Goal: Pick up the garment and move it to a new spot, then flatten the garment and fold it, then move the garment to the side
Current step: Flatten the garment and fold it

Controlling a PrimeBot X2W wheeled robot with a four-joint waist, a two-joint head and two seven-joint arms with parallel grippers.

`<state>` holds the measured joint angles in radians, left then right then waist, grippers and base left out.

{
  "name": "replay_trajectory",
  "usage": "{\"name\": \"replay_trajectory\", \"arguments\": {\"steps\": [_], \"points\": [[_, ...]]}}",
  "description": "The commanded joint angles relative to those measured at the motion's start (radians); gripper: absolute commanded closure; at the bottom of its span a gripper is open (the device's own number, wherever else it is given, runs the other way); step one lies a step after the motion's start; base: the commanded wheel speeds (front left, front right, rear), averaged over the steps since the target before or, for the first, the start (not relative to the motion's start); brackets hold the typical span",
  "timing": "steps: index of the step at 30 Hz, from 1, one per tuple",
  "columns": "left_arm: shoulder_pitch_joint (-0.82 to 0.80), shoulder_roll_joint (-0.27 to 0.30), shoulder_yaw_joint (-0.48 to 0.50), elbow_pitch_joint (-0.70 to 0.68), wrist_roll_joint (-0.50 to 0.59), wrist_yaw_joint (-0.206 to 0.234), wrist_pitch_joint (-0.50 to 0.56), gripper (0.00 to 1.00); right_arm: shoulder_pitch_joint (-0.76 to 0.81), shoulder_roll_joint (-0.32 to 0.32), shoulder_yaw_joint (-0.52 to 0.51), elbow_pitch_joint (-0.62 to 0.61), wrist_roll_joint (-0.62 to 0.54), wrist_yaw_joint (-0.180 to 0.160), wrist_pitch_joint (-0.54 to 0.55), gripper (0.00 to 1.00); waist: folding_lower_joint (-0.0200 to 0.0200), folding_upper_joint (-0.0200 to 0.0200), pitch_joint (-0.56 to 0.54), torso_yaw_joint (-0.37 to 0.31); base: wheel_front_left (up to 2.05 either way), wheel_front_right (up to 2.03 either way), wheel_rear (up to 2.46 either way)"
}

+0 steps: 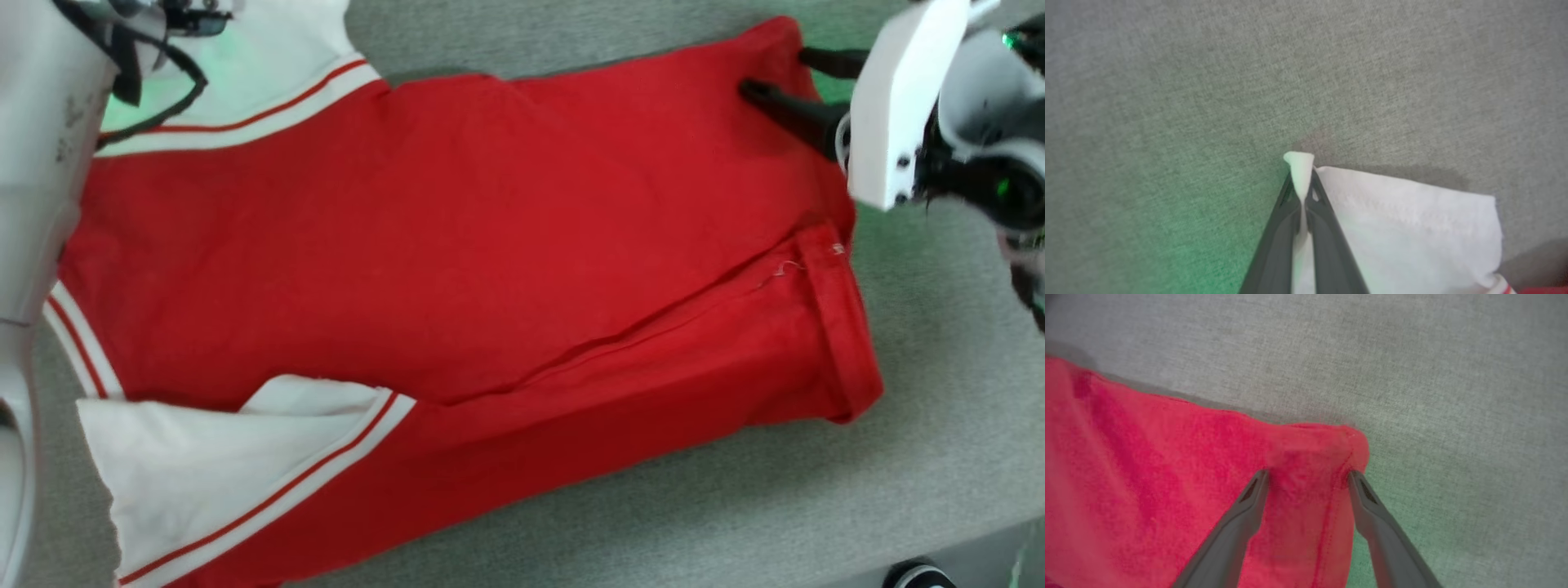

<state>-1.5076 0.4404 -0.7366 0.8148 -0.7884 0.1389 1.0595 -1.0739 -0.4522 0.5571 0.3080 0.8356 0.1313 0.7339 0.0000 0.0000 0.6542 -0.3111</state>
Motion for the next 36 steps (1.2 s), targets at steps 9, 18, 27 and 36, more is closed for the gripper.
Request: {"name": "replay_trajectory", "arguments": {"steps": [9,18,27,36], "points": [[0.110,-0.056,-0.035,0.096,-0.022,-0.037,-0.021,1.00,-0.125,0.046,0.041,0.270,0.048,-0.002,0.196,0.00,0.0000,0.0000,0.025,0.051,0.00,0.00,0.00],[0.098,-0.081,-0.006,0.122,-0.049,-0.059,-0.095,1.00,-0.173,0.061,0.035,0.335,0.047,-0.001,0.185,1.00,0.0000,0.0000,0.005,0.088,0.00,0.00,0.00],[0.056,-0.090,0.063,0.126,-0.097,-0.126,-0.241,1.00,-0.130,-0.025,0.053,0.285,0.054,-0.001,0.058,1.00,0.0000,0.0000,-0.106,0.152,0.00,0.00,0.00],[0.124,-0.057,0.080,0.070,-0.123,-0.197,-0.330,1.00,0.012,-0.134,0.086,0.192,0.098,-0.001,-0.044,1.00,0.0000,0.0000,-0.259,0.220,0.00,0.00,0.00]]}}
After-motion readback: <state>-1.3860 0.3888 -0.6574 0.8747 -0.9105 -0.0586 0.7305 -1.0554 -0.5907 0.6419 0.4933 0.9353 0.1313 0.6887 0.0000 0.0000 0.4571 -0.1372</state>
